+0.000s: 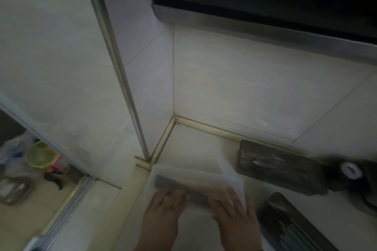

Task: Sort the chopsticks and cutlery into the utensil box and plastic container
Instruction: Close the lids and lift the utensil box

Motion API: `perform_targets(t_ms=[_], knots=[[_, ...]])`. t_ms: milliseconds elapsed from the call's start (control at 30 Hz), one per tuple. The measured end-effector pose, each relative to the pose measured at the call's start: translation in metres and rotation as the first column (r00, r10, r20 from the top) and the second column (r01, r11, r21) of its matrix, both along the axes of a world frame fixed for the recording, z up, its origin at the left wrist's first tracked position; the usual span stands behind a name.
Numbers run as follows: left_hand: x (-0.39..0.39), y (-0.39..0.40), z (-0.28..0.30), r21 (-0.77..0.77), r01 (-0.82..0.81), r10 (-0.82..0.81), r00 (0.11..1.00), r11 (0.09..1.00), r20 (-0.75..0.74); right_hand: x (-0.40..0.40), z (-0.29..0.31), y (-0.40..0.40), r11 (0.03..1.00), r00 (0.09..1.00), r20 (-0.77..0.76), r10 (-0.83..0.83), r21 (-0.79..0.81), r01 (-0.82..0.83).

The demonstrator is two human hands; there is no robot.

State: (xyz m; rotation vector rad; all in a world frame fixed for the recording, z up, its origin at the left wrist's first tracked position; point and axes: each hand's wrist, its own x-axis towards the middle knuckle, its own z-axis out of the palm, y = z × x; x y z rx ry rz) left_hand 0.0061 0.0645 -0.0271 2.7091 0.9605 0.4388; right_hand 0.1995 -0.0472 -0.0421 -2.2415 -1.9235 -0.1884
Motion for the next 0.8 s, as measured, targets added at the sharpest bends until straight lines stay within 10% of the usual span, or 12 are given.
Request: perform_targets(t_ms=[400, 800], knots=[[0.086, 0.115, 0.025, -0.191, -0.135, 0.084, 0.964, 0.972, -0.253, 0.032, 0.040, 0.123, 0.919, 0.965, -0.075, -0.251, -0.331, 0.213], [0.127, 0.156, 0.036, 0.008, -0.080, 0.076, 0.915, 0.997, -0.396, 0.079, 0.036, 0.143, 0.895, 0.966, -0.148, -0.214, -0.427, 0.133]])
